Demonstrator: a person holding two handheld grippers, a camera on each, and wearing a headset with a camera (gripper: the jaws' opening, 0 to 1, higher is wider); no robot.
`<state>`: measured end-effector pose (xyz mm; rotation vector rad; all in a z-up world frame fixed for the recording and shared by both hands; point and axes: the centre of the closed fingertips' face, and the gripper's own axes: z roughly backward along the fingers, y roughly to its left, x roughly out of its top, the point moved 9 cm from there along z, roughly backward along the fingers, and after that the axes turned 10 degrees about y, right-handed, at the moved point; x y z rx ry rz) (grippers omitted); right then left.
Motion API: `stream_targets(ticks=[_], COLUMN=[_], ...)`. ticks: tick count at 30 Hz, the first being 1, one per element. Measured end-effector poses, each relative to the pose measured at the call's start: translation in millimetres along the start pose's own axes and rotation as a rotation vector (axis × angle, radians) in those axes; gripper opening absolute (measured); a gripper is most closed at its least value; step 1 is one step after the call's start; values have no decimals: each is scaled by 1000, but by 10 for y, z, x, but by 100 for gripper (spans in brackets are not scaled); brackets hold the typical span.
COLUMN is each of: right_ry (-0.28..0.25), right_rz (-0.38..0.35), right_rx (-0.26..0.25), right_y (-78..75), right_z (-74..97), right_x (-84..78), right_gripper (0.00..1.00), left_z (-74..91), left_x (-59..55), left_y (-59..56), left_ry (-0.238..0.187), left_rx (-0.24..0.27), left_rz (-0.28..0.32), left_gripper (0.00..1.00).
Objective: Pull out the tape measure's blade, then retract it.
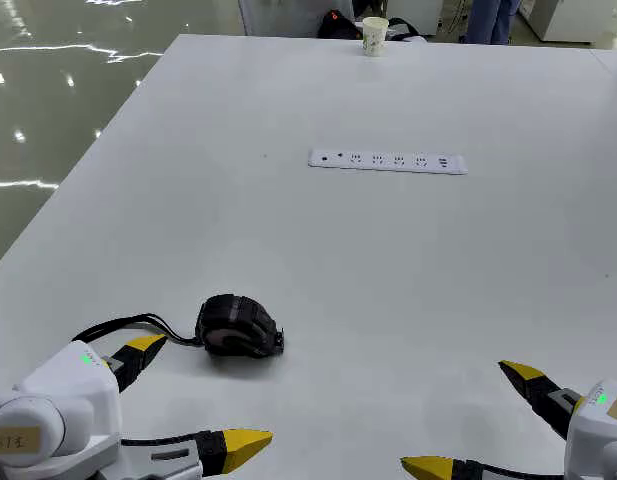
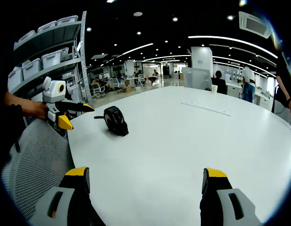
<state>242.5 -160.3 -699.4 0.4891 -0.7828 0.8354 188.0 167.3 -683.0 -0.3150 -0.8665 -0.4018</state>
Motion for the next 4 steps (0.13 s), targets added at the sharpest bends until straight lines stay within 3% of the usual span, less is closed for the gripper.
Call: stream_targets(ticks=[4], right_ry=[-1], right_rz=[-1], right_rx=[-1], right_y=[-2], right_z=[4], right_x=[5], right_gripper=[99], left_z=[3], left_x=[2], left_y=[1], left_ry=[-1], left_rx=[0], left_rz=[3], left_gripper=[99])
